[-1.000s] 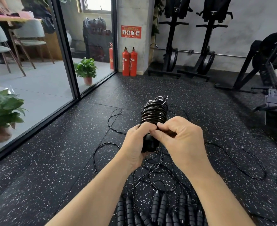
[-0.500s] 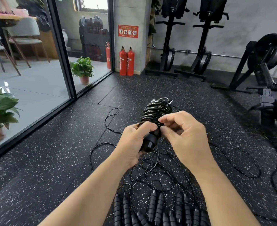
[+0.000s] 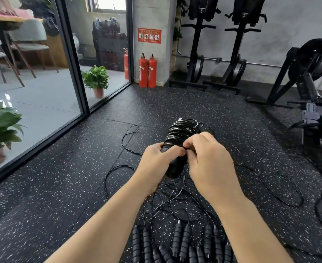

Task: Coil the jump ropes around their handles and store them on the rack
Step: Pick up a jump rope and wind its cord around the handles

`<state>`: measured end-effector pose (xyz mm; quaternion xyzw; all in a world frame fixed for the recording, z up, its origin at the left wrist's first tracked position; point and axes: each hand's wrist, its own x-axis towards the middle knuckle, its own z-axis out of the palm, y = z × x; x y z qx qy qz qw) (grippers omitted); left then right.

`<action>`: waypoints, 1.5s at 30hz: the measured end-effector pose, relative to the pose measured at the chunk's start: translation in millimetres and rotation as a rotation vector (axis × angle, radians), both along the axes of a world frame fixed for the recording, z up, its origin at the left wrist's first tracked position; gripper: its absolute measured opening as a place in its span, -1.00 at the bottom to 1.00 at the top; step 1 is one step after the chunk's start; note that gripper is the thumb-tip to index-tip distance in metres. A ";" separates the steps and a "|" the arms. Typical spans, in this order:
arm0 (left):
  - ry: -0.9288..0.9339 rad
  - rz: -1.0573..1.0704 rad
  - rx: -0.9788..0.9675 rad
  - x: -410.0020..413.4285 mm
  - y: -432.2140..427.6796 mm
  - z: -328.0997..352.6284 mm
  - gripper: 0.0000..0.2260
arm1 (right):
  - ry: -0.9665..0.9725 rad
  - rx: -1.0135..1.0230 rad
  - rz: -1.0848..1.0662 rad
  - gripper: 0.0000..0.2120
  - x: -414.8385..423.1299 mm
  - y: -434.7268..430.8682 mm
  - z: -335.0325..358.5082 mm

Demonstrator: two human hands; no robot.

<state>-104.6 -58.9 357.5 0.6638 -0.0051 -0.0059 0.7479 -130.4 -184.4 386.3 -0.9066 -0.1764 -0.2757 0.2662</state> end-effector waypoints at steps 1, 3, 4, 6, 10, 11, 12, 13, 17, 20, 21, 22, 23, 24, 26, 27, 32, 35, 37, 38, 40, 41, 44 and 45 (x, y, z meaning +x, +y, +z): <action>0.014 -0.018 -0.012 -0.3 0.4 0.9 -0.84 | 0.008 0.000 -0.004 -0.91 -0.9 0.3 1.0; 0.039 -0.066 -0.044 -1.3 0.8 3.1 -0.91 | 0.036 0.007 -0.014 -0.91 -1.2 0.0 2.7; 0.041 -0.090 -0.046 -1.7 1.4 3.4 -0.89 | 0.053 0.013 -0.019 -0.91 -1.1 -0.7 3.3; 0.036 -0.106 -0.043 -1.7 0.6 3.7 -0.93 | 0.082 0.023 -0.029 -0.91 -0.5 -2.6 4.3; 0.052 -0.097 -0.040 -2.3 -1.4 3.5 -0.88 | 0.113 0.020 -0.034 -0.93 0.5 -6.5 6.8; 0.058 -0.097 -0.034 -2.6 -1.6 3.5 -0.88 | 0.121 0.008 -0.032 -0.93 0.9 -7.6 7.4; 0.063 -0.100 -0.027 -2.6 -1.2 2.9 -0.88 | 0.133 -0.005 -0.026 -0.93 1.2 -8.6 8.2; 0.072 -0.102 -0.015 -2.7 -0.4 2.6 -0.87 | 0.149 -0.017 -0.016 -0.92 1.7 -9.5 8.4; 0.121 -0.111 0.032 -4.1 0.2 1.4 -0.85 | 0.211 -0.030 0.034 -0.92 4.8 -12.7 7.0; 0.135 -0.104 -0.001 -5.0 -3.1 2.0 -0.84 | 0.217 0.023 0.067 -0.90 7.5 -17.2 7.2; 0.134 -0.100 -0.015 -4.9 -3.8 2.5 -0.82 | 0.212 0.040 0.075 -0.90 7.8 -18.8 7.8; 0.133 -0.100 -0.024 -4.7 -4.1 3.1 -0.80 | 0.205 0.054 0.080 -0.89 7.5 -20.3 8.5; 0.135 -0.103 -0.028 -4.6 -4.0 4.1 -0.79 | 0.198 0.066 0.083 -0.88 7.4 -21.6 8.7; 0.139 -0.112 -0.030 -4.4 -3.6 4.6 -0.79 | 0.193 0.083 0.088 -0.87 7.0 -22.9 8.9; 0.153 -0.138 -0.038 -5.1 -3.6 6.5 -0.81 | 0.195 0.130 0.099 -0.84 6.8 -25.4 7.7; 0.163 -0.147 -0.046 -5.7 -4.1 7.5 -0.80 | 0.200 0.150 0.107 -0.83 6.6 -26.6 6.9; 0.204 -0.161 -0.092 -6.0 -6.1 10.9 -0.68 | 0.207 0.243 0.156 -0.80 6.3 -32.8 7.9; 0.226 -0.182 -0.106 -7.0 -6.1 12.7 -0.75 | 0.218 0.298 0.190 -0.80 6.5 -36.3 9.1; 0.248 -0.186 -0.099 -6.6 -6.3 11.9 -0.84 | 0.236 0.293 0.187 -0.81 7.5 -39.0 8.4; 0.255 -0.188 -0.097 -6.0 -6.5 11.0 -0.86 | 0.263 0.286 0.187 -0.82 7.9 -40.4 7.9; 0.263 -0.182 -0.085 -4.1 -5.9 8.8 -0.87 | 0.360 0.284 0.212 -0.85 7.3 -41.9 6.9; 0.264 -0.179 -0.078 -3.7 -5.3 8.5 -0.88 | 0.412 0.299 0.231 -0.85 7.1 -42.1 6.3; 0.256 -0.202 -0.070 -2.8 -4.2 8.8 -0.90 | 0.452 0.339 0.238 -0.84 8.9 -42.0 5.4; 0.252 -0.212 -0.065 -2.8 -4.3 9.2 -0.90 | 0.443 0.341 0.229 -0.85 9.6 -41.8 5.5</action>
